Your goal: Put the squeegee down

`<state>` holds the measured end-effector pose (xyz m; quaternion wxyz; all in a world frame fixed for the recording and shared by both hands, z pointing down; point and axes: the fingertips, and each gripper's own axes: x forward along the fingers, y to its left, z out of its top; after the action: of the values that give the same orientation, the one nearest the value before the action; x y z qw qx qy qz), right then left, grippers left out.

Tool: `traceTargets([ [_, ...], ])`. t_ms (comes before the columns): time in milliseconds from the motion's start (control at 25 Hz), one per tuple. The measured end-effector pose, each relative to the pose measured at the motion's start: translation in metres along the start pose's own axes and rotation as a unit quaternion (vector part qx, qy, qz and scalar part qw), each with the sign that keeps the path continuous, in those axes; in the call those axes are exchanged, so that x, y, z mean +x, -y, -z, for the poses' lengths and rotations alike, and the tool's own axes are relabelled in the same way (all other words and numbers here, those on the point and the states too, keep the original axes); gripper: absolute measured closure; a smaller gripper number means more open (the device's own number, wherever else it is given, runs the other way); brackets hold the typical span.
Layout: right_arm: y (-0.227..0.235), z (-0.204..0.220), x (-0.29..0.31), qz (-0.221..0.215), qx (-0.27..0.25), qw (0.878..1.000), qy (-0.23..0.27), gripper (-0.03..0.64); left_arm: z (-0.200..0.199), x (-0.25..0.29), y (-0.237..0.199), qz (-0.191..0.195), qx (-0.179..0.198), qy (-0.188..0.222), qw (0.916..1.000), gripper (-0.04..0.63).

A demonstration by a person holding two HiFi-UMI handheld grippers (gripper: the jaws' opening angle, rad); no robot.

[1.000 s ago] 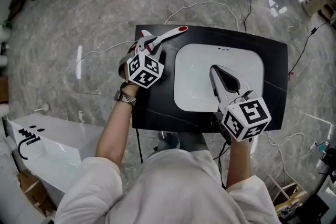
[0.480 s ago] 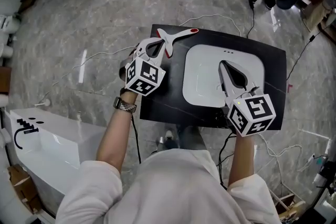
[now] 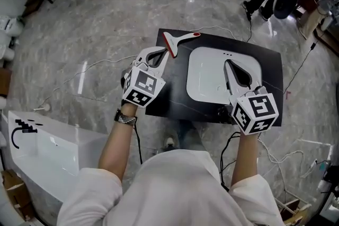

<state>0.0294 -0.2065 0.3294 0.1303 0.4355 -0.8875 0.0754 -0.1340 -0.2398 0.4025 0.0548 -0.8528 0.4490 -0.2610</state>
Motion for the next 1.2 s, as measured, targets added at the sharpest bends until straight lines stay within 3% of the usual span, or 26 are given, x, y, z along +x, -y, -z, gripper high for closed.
traceTargets([
  [560,-0.060,-0.026,-0.066,-0.003,-0.039,0.998,0.040,0.610,-0.041,-0.112,0.033,-0.014,-0.009,0.050,0.9986,0.589],
  [1200,-0.115,-0.047,-0.113,0.000,-0.066,0.996,0.068,0.611,-0.064,-0.202,0.047,-0.034,-0.015,0.097,0.9946,0.589],
])
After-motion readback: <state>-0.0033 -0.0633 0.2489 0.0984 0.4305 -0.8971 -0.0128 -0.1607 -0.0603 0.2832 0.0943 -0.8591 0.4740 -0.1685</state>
